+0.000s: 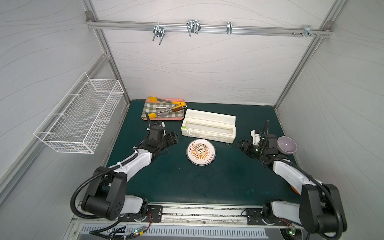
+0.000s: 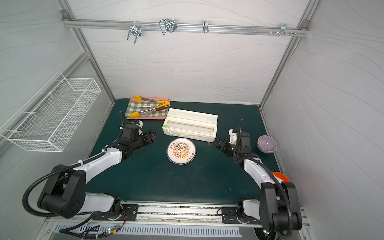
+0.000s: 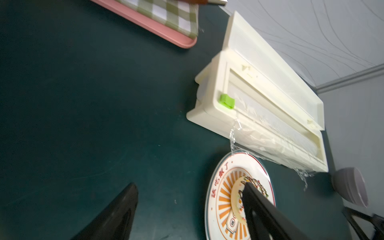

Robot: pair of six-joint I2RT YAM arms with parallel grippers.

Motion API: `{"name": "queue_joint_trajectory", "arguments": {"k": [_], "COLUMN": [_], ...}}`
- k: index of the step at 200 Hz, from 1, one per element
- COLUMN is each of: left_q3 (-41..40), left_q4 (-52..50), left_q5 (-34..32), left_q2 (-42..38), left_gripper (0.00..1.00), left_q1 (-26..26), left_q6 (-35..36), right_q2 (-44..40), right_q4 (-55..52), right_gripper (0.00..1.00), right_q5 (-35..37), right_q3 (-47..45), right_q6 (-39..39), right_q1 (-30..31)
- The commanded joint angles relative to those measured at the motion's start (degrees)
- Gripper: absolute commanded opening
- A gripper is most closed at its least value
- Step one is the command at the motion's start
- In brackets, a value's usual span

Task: Wrap the plate with plastic wrap
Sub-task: Pull the plastic wrap from the plastic wrap cutting box.

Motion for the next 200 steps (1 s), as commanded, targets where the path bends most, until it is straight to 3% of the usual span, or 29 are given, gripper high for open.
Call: {"name": "queue_joint_trajectory", "arguments": {"k": [1,52,87,111,200], "left_q3": [-0.04,-1.10,0.70,1.04,5.71], "left_q4": [12.33,25.40,29.21,34.54,37.47], "left_q5": [11.47,14.68,17.02,18.76,19.86], "left_q2": [3.99,11.47,17.44,21.49,26.88], "left_gripper": [0.83,0.81,0.79,0.78,0.67], "left_q1": [0.05,-0.60,-0.81,-1.72,-4.35], "left_q6": [-3.52,-1.90,-2.22,-4.75,-4.41], "right_q2": [3.59,14.73,21.15,23.43,27.77], "right_q4": [6.45,18.25,25.16,26.70,30.39], "right_gripper": [0.64,0.67,0.68,0.68,0.65], "right_q5": [-3.73,-3.25,-3.94,-4.01,-4.53], "right_q3": [-0.33,0.03,1.18,1.73,3.42], "right_q6": [2.41,2.07,3.76,4.10,5.40], "right_q1": [1.51,3.58,3.82,4.53,5.19]}}
